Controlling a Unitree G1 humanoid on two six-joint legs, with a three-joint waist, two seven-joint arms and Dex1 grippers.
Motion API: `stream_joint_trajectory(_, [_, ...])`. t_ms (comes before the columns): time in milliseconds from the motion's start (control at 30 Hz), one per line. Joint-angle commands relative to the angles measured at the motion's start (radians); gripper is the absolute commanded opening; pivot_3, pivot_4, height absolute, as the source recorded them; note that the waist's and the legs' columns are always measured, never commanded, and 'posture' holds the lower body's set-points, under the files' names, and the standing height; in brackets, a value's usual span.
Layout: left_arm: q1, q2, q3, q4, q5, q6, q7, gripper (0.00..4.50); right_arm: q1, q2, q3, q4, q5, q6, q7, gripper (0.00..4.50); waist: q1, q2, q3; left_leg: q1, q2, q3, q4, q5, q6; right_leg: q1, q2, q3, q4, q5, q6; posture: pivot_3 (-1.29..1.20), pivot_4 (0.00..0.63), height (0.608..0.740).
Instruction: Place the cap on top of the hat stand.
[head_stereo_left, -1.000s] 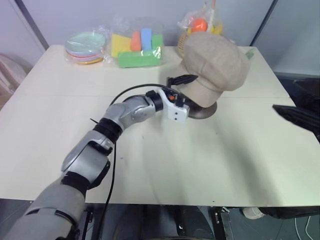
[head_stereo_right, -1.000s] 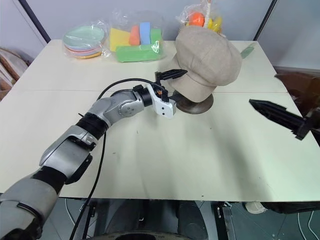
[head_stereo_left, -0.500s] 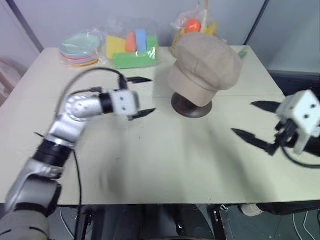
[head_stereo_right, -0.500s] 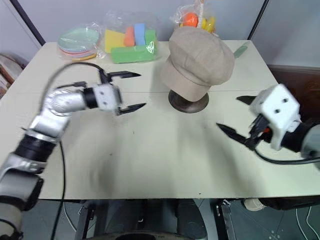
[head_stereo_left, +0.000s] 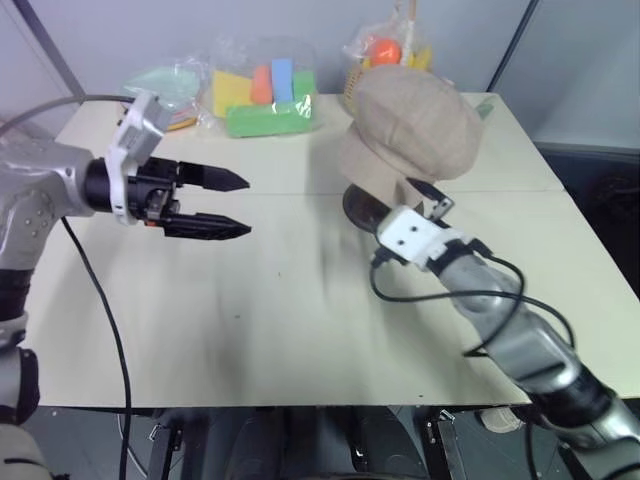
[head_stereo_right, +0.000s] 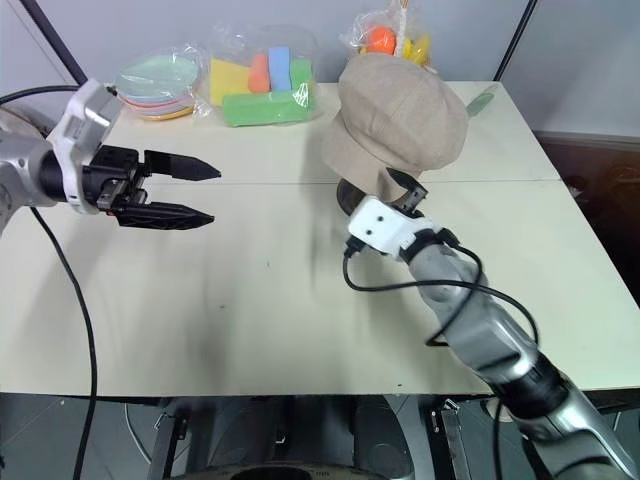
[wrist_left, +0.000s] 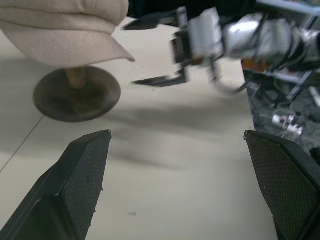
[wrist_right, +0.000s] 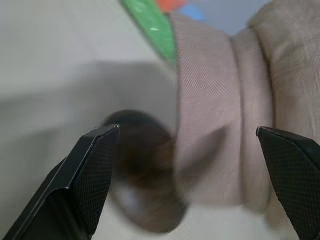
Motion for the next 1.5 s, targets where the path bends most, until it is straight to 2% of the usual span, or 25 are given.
stream_joint_trajectory(33, [-0.033,-0.011,0.04,0.01,0.037,-0.012,0.014,4.47,-0.049,0.058,0.029,0.091,-0.125,-0.081,-0.048,4.5,0.0,0.0,0.0,0.0,0.0,0.0,0.0,0.0,0.0,0.0,0.0,0.0,0.0,0.0,0.0,0.0,0.15,0.74])
stream_joint_trajectory(200, [-0.056,-0.035,0.055,0.02,0.049,0.003,0.025,4.47,-0.057,0.116,0.035,0.184,-0.221,-0.18,-0.073,4.5,0.001,0.0,0.0,0.0,0.0,0.0,0.0,0.0,0.0,0.0,0.0,0.0,0.0,0.0,0.0,0.0,0.15,0.74])
stream_joint_trajectory(300, [-0.059,-0.047,0.056,0.023,0.061,-0.002,0.035,4.5,-0.062,0.132,0.023,0.199,-0.264,-0.218,-0.079,3.71,0.0,0.0,0.0,0.0,0.0,0.0,0.0,0.0,0.0,0.0,0.0,0.0,0.0,0.0,0.0,0.0,0.15,0.74])
stream_joint_trajectory(367, [-0.059,-0.054,0.059,0.025,0.069,-0.003,0.036,4.5,-0.06,0.139,0.003,0.21,-0.275,-0.232,-0.073,2.76,-0.001,0.0,0.0,0.0,0.0,0.0,0.0,0.0,0.0,0.0,0.0,0.0,0.0,0.0,0.0,0.0,0.15,0.74])
stream_joint_trajectory(467, [-0.064,-0.061,0.067,0.027,0.072,0.004,0.037,4.5,-0.063,0.141,-0.024,0.225,-0.294,-0.253,-0.064,1.06,-0.002,0.0,0.0,0.0,0.0,0.0,0.0,0.0,0.0,0.0,0.0,0.0,0.0,0.0,0.0,0.0,0.15,0.74])
stream_joint_trajectory(533, [-0.067,-0.062,0.071,0.026,0.072,0.007,0.038,4.5,-0.071,0.141,-0.045,0.231,-0.308,-0.258,-0.062,0.13,-0.002,0.0,0.0,0.0,0.0,0.0,0.0,0.0,0.0,0.0,0.0,0.0,0.001,0.0,0.0,0.0,0.15,0.74])
stream_joint_trajectory(700, [-0.063,-0.067,0.085,0.02,0.071,0.014,0.046,4.5,-0.065,0.081,-0.09,0.23,-0.323,-0.345,-0.021,0.05,-0.001,0.0,0.0,0.0,0.0,-0.001,0.0,0.0,0.0,0.0,0.0,0.0,0.001,0.0,0.0,0.0,0.15,0.74])
stream_joint_trajectory(833, [-0.044,-0.07,0.093,0.005,0.073,0.01,0.05,4.5,-0.056,-0.043,-0.127,0.231,-0.296,-0.526,0.02,0.05,0.001,0.0,0.0,0.0,0.0,0.0,0.0,0.0,0.0,0.0,-0.001,0.0,0.0,0.0,0.0,0.0,0.15,0.74])
stream_joint_trajectory(967, [-0.04,-0.081,0.104,0.001,0.077,0.004,0.062,4.5,-0.061,-0.202,-0.193,0.304,-0.221,-0.801,0.044,0.05,-0.001,0.0,0.0,0.0,0.0,0.0,0.0,0.0,0.0,0.0,-0.001,0.0,0.0,0.0,0.0,0.0,0.15,0.74])
stream_joint_trajectory(1067, [-0.038,-0.088,0.11,-0.004,0.077,0.006,0.069,4.5,-0.082,-0.253,-0.209,0.398,-0.194,-0.948,0.06,0.05,-0.003,0.0,0.0,0.0,0.0,0.0,0.0,0.0,0.0,0.0,0.0,0.0,0.0,0.0,0.0,0.0,0.15,0.74])
stream_joint_trajectory(1200, [-0.027,-0.089,0.119,-0.012,0.076,0.007,0.072,4.5,-0.115,-0.261,-0.214,0.506,-0.172,-1.085,0.072,0.05,-0.021,0.0,0.0,0.0,0.0,0.0,0.0,0.0,0.0,0.0,0.0,0.001,0.0,0.0,0.0,0.0,0.15,0.74])
stream_joint_trajectory(1400, [-0.029,-0.087,0.129,-0.017,0.072,0.014,0.077,4.5,-0.126,-0.227,-0.213,0.571,-0.175,-1.137,0.09,0.05,-0.023,0.0,0.0,0.001,0.001,0.0,-0.001,0.0,0.0,0.0,0.0,0.001,0.0,0.0,0.0,0.0,0.15,0.74])
stream_joint_trajectory(1500, [-0.033,-0.09,0.131,-0.017,0.072,0.016,0.08,4.5,-0.122,-0.21,-0.225,0.574,-0.152,-1.108,0.124,1.1,-0.023,0.0,0.0,0.001,0.001,0.0,-0.001,0.0,0.0,0.0,0.0,0.001,0.0,0.0,0.0,0.0,0.15,0.74])
